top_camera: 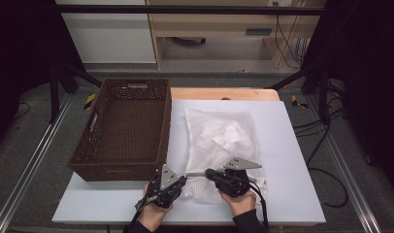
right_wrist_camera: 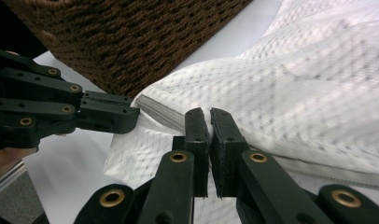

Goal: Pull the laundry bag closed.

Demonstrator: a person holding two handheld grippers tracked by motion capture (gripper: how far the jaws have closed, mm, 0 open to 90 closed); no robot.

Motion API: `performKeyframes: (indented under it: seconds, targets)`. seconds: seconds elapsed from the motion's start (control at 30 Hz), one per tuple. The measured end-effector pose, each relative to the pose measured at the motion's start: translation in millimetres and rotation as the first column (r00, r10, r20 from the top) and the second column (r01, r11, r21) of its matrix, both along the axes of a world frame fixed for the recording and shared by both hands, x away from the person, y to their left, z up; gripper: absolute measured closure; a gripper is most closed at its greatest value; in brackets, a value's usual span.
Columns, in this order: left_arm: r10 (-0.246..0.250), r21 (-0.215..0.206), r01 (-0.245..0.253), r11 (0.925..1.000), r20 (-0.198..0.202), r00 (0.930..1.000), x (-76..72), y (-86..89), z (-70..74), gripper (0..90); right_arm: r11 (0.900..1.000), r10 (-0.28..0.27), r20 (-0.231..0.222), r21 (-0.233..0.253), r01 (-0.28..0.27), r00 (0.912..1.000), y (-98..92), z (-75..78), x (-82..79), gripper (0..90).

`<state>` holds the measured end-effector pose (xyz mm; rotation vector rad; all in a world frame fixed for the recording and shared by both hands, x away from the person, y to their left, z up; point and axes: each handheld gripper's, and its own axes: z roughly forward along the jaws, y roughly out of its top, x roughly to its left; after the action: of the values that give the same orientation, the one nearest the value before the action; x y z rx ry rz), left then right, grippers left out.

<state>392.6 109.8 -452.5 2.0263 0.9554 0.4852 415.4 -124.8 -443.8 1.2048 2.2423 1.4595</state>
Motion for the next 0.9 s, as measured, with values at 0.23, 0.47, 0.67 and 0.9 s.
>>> performKeyframes:
  seconds: [0.23, 0.47, 0.67, 0.9]
  targets:
    - [-0.001, -0.003, 0.001, 1.0, -0.005, 1.0, -0.4, 2.1, -0.8, 87.5, 1.0, 0.005, -0.002, -0.009, -0.005, 1.0, -6.4, 2.1, -1.2, 86.4]
    - [-0.003, 0.01, 0.003, 0.9999, -0.005, 1.0, -1.9, 2.9, -2.2, 87.5, 0.999, -0.002, -0.021, -0.032, 0.001, 0.9998, -9.7, 0.5, -2.3, 86.4]
    - [0.011, 0.003, -0.011, 0.9999, -0.008, 0.9999, -0.4, 7.8, -0.7, 87.5, 0.999, -0.042, -0.024, -0.024, 0.041, 0.9989, -28.3, 0.5, -2.5, 86.4]
    - [0.017, 0.003, -0.017, 0.9999, -0.01, 0.9998, -0.7, 9.6, -0.9, 87.4, 0.995, -0.098, -0.029, -0.009, 0.098, 0.9947, -58.7, 4.7, -5.2, 86.4]
